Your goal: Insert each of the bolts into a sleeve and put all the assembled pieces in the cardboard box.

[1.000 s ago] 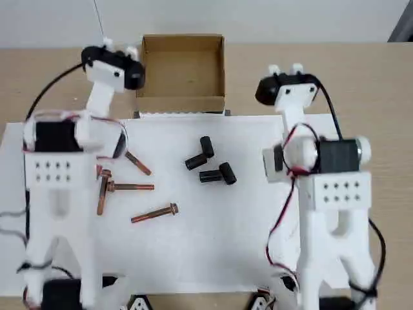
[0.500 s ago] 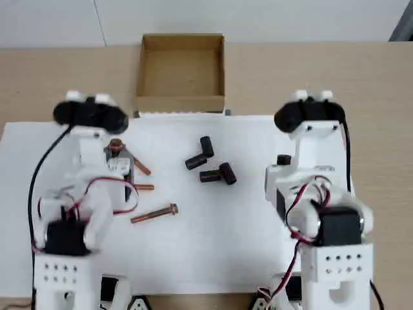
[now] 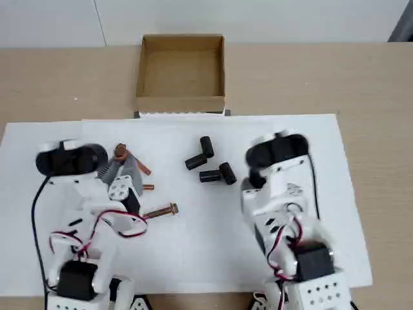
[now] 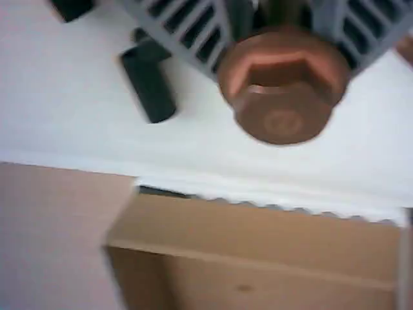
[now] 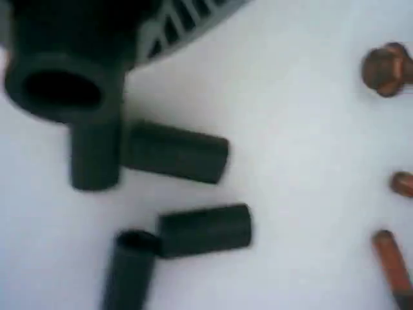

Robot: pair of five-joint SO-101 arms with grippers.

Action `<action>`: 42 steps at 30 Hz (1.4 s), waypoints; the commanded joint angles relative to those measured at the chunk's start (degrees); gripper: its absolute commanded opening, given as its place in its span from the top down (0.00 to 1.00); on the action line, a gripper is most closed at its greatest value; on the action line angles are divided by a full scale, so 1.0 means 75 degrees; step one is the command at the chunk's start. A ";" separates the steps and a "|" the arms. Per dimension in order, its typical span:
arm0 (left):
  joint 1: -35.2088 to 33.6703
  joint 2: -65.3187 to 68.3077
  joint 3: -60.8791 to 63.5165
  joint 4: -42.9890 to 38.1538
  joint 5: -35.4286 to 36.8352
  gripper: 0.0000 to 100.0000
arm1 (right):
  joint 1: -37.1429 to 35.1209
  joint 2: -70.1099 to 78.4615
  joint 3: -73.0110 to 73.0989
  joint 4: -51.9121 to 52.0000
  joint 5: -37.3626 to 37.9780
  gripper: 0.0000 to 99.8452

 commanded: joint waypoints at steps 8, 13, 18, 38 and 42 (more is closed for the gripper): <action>0.1207 -0.1711 0.0803 -0.0738 0.0399 0.99 | -0.2081 -0.2596 0.1899 -0.1330 0.0516 1.00; 0.1219 -0.1676 0.0779 -0.1102 0.0821 0.99 | -0.2526 -0.3253 0.2567 -0.1389 0.1313 1.00; 0.1242 -0.1664 0.0779 -0.1547 0.1219 0.99 | -0.2796 -0.3229 0.2614 -0.1401 0.1465 1.00; 0.2028 -0.1664 0.0498 -0.1207 0.1911 0.99 | -0.3159 -0.3218 0.2626 -0.2256 0.2590 1.00; 0.2286 -0.1676 0.0475 -0.1032 0.1911 0.99 | -0.3159 -0.3218 0.2626 -0.2256 0.2590 1.00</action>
